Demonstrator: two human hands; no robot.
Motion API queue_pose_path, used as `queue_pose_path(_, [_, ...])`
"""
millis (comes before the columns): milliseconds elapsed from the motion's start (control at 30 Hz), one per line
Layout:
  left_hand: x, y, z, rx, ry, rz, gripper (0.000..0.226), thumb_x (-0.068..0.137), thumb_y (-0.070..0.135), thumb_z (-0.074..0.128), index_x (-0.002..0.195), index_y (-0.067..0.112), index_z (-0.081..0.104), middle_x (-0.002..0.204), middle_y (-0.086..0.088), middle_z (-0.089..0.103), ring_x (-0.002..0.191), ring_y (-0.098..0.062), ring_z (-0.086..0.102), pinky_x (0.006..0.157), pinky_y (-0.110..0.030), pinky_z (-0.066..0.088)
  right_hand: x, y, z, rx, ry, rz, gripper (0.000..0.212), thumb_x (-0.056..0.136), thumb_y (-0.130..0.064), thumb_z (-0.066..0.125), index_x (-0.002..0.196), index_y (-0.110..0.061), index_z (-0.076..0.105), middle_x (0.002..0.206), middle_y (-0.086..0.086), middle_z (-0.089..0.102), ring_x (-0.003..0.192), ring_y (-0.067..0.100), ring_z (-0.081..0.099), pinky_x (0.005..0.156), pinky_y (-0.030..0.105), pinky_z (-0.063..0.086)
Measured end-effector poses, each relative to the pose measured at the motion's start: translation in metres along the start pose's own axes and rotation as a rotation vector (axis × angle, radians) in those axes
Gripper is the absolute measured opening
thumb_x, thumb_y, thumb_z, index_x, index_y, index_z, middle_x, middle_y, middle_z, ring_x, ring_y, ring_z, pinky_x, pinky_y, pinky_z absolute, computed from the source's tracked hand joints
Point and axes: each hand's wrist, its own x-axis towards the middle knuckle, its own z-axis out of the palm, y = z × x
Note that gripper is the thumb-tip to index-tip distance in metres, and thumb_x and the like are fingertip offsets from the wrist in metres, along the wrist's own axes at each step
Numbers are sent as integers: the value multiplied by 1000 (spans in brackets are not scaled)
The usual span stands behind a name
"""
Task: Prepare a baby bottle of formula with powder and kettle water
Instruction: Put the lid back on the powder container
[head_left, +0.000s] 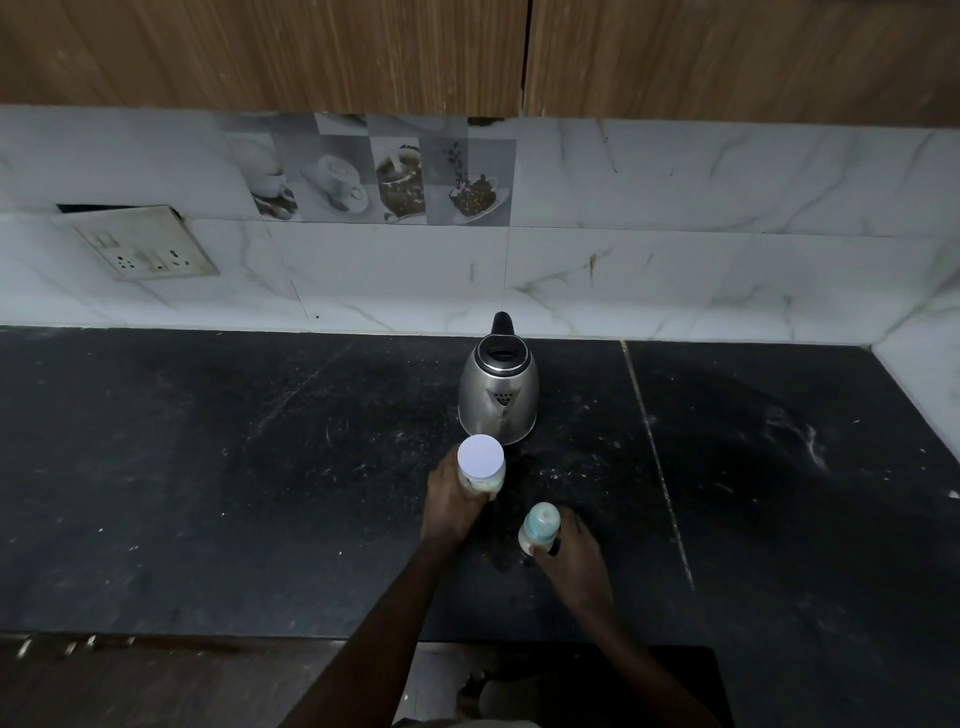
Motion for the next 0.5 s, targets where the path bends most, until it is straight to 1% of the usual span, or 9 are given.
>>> queue_pose_path(133, [7, -1, 1, -14, 10, -15, 84, 66, 29, 92, 142, 22, 57, 135, -1, 68, 122, -21, 65, 102, -46, 56, 0, 1, 3, -6, 20, -7, 58, 75, -22, 85, 128, -17, 62, 124, 4, 66, 116, 26, 64, 94, 42, 55])
queue_pose_path(267, [11, 1, 2, -7, 11, -31, 87, 65, 20, 94, 143, 17, 57, 137, -4, 67, 125, -24, 64, 104, -43, 55, 0, 2, 7, -32, 41, -11, 60, 74, -21, 87, 128, -15, 62, 124, 7, 66, 115, 29, 65, 94, 45, 56])
queue_pose_path(500, [23, -9, 5, 9, 3, -42, 87, 65, 17, 94, 143, 17, 57, 138, -5, 66, 126, -25, 64, 105, -47, 54, -1, 3, 7, -36, 52, -8, 61, 74, -19, 89, 129, -12, 64, 124, 9, 68, 115, 30, 66, 93, 40, 56])
